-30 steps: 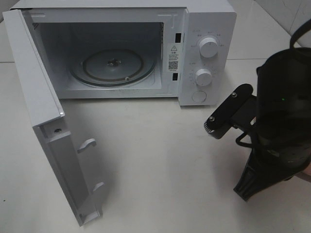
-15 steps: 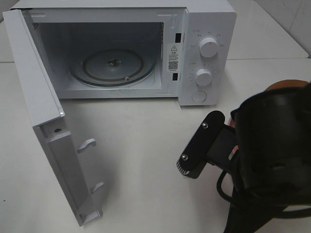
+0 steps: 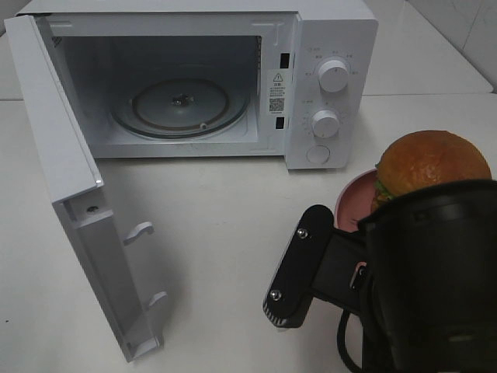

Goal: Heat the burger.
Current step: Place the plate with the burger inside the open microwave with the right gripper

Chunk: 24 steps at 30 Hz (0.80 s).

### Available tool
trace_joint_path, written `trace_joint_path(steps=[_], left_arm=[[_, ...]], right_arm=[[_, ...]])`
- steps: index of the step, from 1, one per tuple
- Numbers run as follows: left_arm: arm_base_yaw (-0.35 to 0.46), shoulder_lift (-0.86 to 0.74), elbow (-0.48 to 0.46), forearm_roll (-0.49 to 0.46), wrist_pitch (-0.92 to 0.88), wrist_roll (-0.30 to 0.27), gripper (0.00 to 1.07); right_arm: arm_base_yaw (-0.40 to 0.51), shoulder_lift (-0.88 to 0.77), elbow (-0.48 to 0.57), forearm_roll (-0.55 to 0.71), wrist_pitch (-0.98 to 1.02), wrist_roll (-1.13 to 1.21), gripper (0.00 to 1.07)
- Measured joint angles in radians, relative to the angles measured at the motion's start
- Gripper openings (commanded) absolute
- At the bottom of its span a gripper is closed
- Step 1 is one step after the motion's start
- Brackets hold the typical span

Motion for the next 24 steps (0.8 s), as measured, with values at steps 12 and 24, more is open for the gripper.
trace_joint_path(steps=[12, 24], left_arm=[[0.0, 0.0, 0.0, 0.0, 0.0, 0.0, 0.98], [0.0, 0.0, 0.0, 0.0, 0.0, 0.0, 0.98]], right_arm=[[0.0, 0.0, -0.035, -0.089, -0.049, -0.226, 0.0], [0.0, 0.0, -0.035, -0.156, -0.194, -0.455, 0.0]])
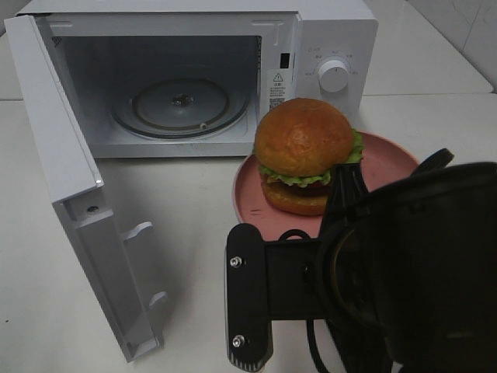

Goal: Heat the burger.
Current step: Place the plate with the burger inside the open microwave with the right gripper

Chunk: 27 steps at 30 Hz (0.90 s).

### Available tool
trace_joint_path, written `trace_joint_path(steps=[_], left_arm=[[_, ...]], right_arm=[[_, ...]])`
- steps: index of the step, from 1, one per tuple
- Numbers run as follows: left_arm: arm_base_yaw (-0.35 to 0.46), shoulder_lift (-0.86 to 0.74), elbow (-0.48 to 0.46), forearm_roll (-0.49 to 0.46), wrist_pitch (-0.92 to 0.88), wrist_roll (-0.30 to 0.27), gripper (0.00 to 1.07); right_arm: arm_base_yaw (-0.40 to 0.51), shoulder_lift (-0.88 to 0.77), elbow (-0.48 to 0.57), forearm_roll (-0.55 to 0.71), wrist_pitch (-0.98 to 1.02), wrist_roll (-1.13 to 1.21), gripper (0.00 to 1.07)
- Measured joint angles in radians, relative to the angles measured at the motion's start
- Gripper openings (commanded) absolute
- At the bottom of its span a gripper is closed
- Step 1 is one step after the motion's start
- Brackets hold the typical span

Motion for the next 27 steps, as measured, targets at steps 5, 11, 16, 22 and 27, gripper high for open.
trace_joint_path(steps=[5, 11, 16, 22, 27], left_arm=[[0.0, 0.0, 0.0, 0.0, 0.0, 0.0, 0.98], [0.0, 0.0, 0.0, 0.0, 0.0, 0.0, 0.98], [0.0, 0.0, 0.0, 0.0, 0.0, 0.0, 0.98], [0.0, 0.0, 0.0, 0.0, 0.0, 0.0, 0.98], [0.0, 0.0, 0.0, 0.0, 0.0, 0.0, 0.98]], right_arm=[[0.0, 0.0, 0.0, -0.017, -0.047, -0.073, 0.0], [0.0, 0.0, 0.0, -0.06, -0.079, -0.116, 0.0], [0.0, 0.0, 0.0, -0.078, -0.09, -0.111, 0.0], [-0.036, 0.0, 0.0, -0.07, -0.171, -0.148, 0.0], [-0.165, 0.001, 0.0, -0.055, -0.274, -0.296, 0.0]])
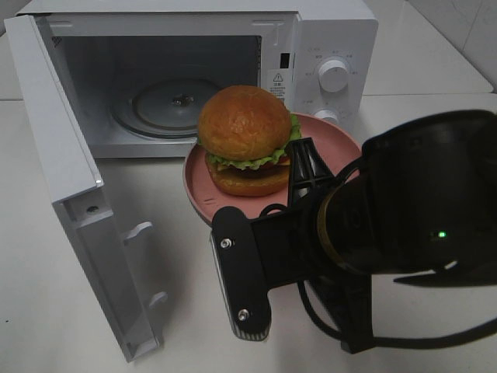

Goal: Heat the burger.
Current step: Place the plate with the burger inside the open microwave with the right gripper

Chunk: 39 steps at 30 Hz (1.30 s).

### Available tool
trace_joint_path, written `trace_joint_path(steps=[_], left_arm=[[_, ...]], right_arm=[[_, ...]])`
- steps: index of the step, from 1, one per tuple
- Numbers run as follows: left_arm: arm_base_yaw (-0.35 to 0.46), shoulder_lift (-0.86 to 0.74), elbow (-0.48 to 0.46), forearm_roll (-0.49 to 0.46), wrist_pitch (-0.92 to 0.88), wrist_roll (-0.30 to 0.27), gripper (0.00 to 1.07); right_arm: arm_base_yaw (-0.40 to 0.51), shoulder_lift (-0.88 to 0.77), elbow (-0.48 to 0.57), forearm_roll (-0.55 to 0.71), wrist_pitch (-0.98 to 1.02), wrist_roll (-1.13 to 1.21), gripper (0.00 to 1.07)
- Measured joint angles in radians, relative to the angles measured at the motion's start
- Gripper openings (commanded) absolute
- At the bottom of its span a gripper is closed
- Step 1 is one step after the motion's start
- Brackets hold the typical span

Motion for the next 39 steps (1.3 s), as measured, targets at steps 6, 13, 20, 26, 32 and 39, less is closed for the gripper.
trace_joint_path(steps=[6, 13, 20, 26, 32, 39], left_arm=[[0.0, 0.0, 0.0, 0.0, 0.0, 0.0, 0.98], [0.0, 0.0, 0.0, 0.0, 0.0, 0.0, 0.98], [0.0, 0.0, 0.0, 0.0, 0.0, 0.0, 0.98], [0.0, 0.0, 0.0, 0.0, 0.0, 0.0, 0.98], [0.0, 0.0, 0.0, 0.0, 0.0, 0.0, 0.98], [0.0, 0.0, 0.0, 0.0, 0.0, 0.0, 0.98]], right_arm=[[-0.086, 0.0, 0.0, 0.009, -0.101, -0.153, 0.0], [-0.147, 0.0, 0.0, 0.035, -0.174, -0.309, 0.0], [-0.244, 0.0, 0.001, 0.272, -0.227, -0.671, 0.0], [-0.321, 0.0, 0.003, 0.521, -0.229, -1.001, 0.0], [-0.379, 0.0, 0.003, 0.691, -0.254, -1.232, 0.0], [-0.449, 0.0, 0.003, 0.924, -0.267, -1.492, 0.0]])
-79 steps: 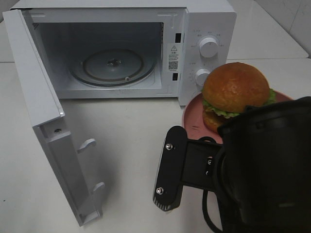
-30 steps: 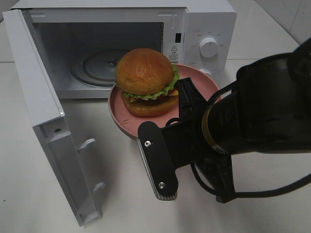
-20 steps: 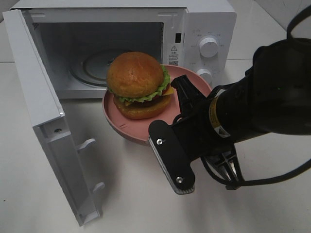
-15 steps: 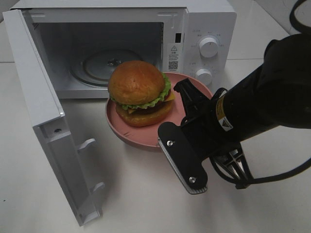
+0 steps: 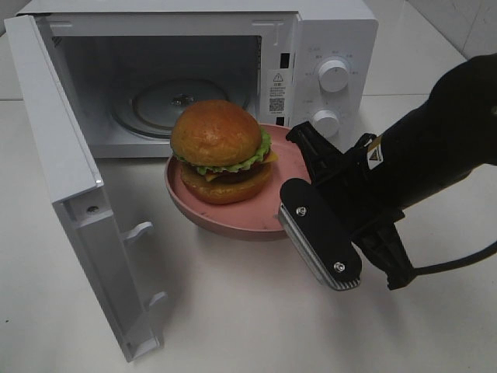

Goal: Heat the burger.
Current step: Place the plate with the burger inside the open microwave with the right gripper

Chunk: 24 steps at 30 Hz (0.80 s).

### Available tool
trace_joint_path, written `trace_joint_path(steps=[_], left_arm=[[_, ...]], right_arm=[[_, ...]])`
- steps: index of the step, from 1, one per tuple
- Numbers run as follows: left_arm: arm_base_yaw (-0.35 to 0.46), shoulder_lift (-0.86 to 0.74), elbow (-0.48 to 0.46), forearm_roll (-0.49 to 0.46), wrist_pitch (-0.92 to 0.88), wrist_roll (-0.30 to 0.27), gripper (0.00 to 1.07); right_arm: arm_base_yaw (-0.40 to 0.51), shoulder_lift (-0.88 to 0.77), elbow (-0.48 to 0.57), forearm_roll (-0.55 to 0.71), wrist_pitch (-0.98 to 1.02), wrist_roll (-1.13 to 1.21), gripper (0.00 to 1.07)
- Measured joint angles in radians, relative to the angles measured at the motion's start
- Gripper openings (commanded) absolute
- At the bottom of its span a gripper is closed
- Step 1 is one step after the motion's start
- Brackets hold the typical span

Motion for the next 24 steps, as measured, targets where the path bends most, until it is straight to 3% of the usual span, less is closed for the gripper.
trace_joint_path(steps=[20, 24], left_arm=[[0.0, 0.0, 0.0, 0.0, 0.0, 0.0, 0.98], [0.0, 0.0, 0.0, 0.0, 0.0, 0.0, 0.98]], right_arm=[[-0.014, 0.002, -0.004, 0.057, 0.0, -0.063, 0.0], [-0.014, 0.023, -0.049, 0.057, 0.001, -0.056, 0.0]])
